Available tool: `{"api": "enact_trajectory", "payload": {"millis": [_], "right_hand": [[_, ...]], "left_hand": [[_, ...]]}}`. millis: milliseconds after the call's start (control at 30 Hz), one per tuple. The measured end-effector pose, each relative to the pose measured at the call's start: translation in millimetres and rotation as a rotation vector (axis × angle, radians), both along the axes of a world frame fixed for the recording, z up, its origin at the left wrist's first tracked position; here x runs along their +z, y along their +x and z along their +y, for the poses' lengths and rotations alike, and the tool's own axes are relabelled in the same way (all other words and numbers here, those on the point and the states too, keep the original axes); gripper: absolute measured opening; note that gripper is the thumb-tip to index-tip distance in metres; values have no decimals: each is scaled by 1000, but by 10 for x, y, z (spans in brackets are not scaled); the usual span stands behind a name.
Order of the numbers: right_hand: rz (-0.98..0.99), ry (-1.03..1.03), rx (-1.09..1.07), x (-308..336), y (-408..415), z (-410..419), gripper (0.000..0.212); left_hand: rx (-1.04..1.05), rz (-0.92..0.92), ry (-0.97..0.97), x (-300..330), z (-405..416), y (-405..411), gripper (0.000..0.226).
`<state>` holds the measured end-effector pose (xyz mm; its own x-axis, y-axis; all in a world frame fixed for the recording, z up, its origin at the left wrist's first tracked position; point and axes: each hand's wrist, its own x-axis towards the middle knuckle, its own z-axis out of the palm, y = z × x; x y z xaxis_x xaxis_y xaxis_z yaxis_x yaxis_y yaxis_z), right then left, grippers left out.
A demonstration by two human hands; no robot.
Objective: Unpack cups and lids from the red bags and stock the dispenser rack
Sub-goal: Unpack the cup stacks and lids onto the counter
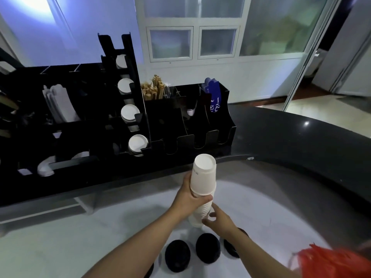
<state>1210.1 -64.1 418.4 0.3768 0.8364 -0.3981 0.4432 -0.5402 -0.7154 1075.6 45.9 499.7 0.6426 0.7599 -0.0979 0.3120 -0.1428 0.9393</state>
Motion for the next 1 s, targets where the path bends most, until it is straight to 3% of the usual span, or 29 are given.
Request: {"api": "enact_trajectory", "payload": {"millis": [167,333,400,500,667,767,867,1000], "right_hand": [[-26,-9,-23,-41,30,0,64],[-121,-48,-95,-47,38,-23,39],[-148,-49,-142,-43,53,-98,27],[-121,-19,-237,-20,68,-300,16],[-157,11,-352,43,110,-786,16],[-163,68,-492,139,141,-1141,13],[-205,55,-594,237,215,-1611,27],[-227,75,-653,445,352,-2435,30]], "left_hand": [[-40,19,-19,-73,37,-18,110],[9,121,-35,-315,-56,-274,110],[112,189,-40,-460,-150,-395,86],[195,191,32,-674,-310,-536,15],[-47,216,145,-865,-696,-497,37],[-256,219,178,-825,-1001,-266,36],[-403,232,210,-745,-1349,32,35],[-547,245,181,-601,-1952,475,32]]}}
